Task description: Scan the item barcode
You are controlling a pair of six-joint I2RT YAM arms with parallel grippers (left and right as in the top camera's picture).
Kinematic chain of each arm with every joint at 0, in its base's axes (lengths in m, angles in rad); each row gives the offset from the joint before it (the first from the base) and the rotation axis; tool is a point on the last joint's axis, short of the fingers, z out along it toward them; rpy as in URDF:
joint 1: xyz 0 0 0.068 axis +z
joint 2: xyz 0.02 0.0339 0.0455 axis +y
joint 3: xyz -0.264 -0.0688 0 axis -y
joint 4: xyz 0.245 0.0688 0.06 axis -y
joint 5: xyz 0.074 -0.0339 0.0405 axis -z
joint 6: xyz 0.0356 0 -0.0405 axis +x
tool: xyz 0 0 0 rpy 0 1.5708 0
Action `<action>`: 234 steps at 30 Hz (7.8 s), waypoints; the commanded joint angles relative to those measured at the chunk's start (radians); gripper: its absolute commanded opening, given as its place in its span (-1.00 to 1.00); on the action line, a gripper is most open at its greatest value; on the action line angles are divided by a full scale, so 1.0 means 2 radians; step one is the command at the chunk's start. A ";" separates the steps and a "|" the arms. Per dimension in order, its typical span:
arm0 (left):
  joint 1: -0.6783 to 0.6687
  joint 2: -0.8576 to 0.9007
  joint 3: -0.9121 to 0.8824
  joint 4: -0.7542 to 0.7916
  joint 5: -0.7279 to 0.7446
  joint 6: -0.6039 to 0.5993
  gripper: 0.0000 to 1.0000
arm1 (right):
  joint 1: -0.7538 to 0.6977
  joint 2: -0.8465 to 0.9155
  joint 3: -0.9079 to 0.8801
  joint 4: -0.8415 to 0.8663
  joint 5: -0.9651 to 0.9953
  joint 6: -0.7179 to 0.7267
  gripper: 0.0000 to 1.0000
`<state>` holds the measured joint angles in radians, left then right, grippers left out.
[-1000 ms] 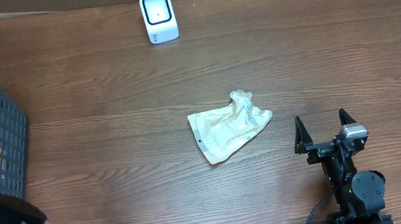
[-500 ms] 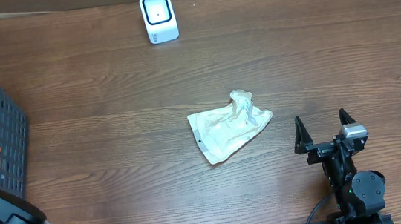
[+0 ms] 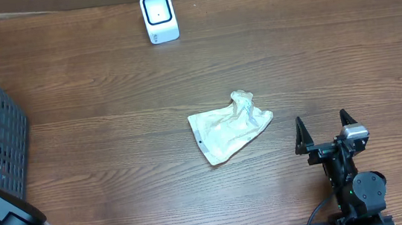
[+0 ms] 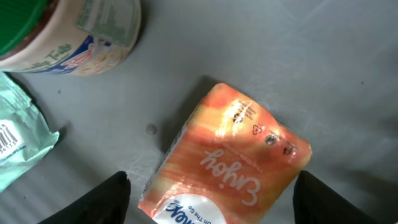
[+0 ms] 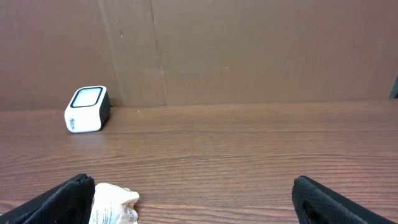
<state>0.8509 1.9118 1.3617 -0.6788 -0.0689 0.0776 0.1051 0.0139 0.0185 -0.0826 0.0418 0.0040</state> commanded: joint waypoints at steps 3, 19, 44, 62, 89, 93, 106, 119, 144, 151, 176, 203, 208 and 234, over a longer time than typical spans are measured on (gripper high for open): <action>-0.006 -0.001 -0.010 0.003 0.012 0.018 0.29 | -0.001 -0.003 -0.005 0.002 0.004 -0.001 0.99; -0.007 0.035 -0.009 0.007 0.013 0.025 -0.87 | -0.001 -0.003 -0.005 0.002 0.004 -0.001 1.00; -0.008 0.027 0.520 -0.397 0.290 -0.097 -0.92 | -0.001 -0.003 -0.005 0.002 0.004 -0.001 0.99; -0.204 -0.013 0.642 -0.505 0.356 -0.068 -0.91 | -0.001 -0.003 -0.005 0.002 0.004 -0.001 1.00; -0.614 -0.010 0.060 -0.206 0.082 -0.306 -0.92 | -0.001 -0.003 -0.005 0.002 0.004 -0.001 1.00; -0.619 -0.010 0.021 -0.157 0.081 -0.327 -0.91 | -0.001 -0.003 -0.005 0.002 0.004 -0.001 1.00; -0.609 -0.014 0.032 -0.149 0.044 -0.327 0.22 | -0.001 -0.003 -0.005 0.002 0.004 -0.001 1.00; -0.532 -0.113 0.264 -0.303 0.003 -0.245 0.39 | -0.001 -0.003 -0.005 0.002 0.004 -0.001 0.99; -0.081 -0.194 0.324 -0.381 0.004 -0.257 0.58 | -0.001 -0.003 -0.005 0.002 0.004 -0.001 1.00; -0.023 -0.194 0.252 -0.360 -0.029 -0.267 0.57 | -0.001 -0.003 -0.005 0.002 0.004 -0.001 1.00; 0.031 -0.167 0.004 -0.099 -0.089 -0.084 0.70 | -0.001 -0.003 -0.005 0.002 0.004 -0.001 1.00; 0.075 -0.046 0.004 -0.079 -0.169 0.040 0.58 | -0.001 -0.003 -0.005 0.002 0.004 -0.001 1.00; 0.096 -0.043 0.004 -0.051 -0.171 0.062 0.54 | -0.001 -0.003 -0.005 0.002 0.004 -0.001 1.00; 0.101 0.074 0.004 0.058 -0.098 0.140 0.51 | -0.001 -0.003 -0.005 0.002 0.004 -0.001 1.00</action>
<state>1.0538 1.9862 1.3842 -0.5556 -0.3153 0.3267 0.1051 0.0139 0.0185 -0.0822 0.0414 0.0036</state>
